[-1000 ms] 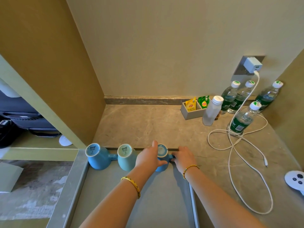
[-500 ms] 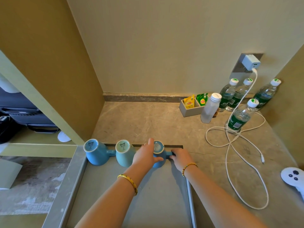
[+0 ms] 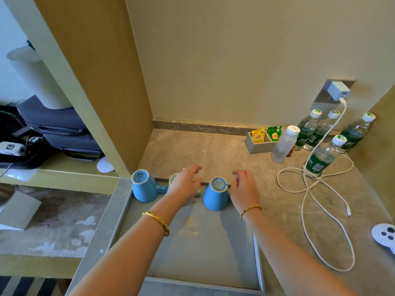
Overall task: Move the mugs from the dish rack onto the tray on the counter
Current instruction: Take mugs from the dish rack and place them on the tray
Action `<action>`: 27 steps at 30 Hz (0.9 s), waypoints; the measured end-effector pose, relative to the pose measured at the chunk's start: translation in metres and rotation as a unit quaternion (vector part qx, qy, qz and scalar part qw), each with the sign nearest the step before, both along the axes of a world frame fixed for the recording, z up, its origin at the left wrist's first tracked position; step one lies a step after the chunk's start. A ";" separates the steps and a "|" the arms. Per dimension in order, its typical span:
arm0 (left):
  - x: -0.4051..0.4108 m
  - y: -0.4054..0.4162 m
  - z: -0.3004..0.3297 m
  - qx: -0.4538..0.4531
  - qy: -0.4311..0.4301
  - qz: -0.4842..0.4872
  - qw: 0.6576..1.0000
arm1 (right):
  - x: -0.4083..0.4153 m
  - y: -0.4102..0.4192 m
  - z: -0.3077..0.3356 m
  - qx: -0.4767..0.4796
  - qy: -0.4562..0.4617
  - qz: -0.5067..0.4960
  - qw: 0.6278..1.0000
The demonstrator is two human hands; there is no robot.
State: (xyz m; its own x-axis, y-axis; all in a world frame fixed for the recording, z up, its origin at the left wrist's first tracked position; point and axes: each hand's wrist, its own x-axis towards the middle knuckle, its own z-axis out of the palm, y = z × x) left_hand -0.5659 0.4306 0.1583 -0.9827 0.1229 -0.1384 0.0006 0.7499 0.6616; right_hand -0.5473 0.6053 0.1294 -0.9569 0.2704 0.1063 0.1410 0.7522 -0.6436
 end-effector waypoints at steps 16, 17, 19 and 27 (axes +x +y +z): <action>0.144 -0.254 0.010 0.025 0.034 0.254 0.966 | 0.084 -0.297 0.017 -0.043 0.091 0.332 0.938; 0.161 -0.274 0.004 0.023 0.018 0.267 0.963 | 0.095 -0.317 0.011 -0.041 0.077 0.356 0.930; 0.196 -0.313 -0.007 0.014 -0.015 0.284 0.959 | 0.118 -0.358 -0.004 -0.020 0.033 0.405 0.914; 0.320 -0.438 -0.050 -0.002 -0.094 0.381 0.920 | 0.205 -0.495 -0.048 0.058 -0.095 0.525 0.844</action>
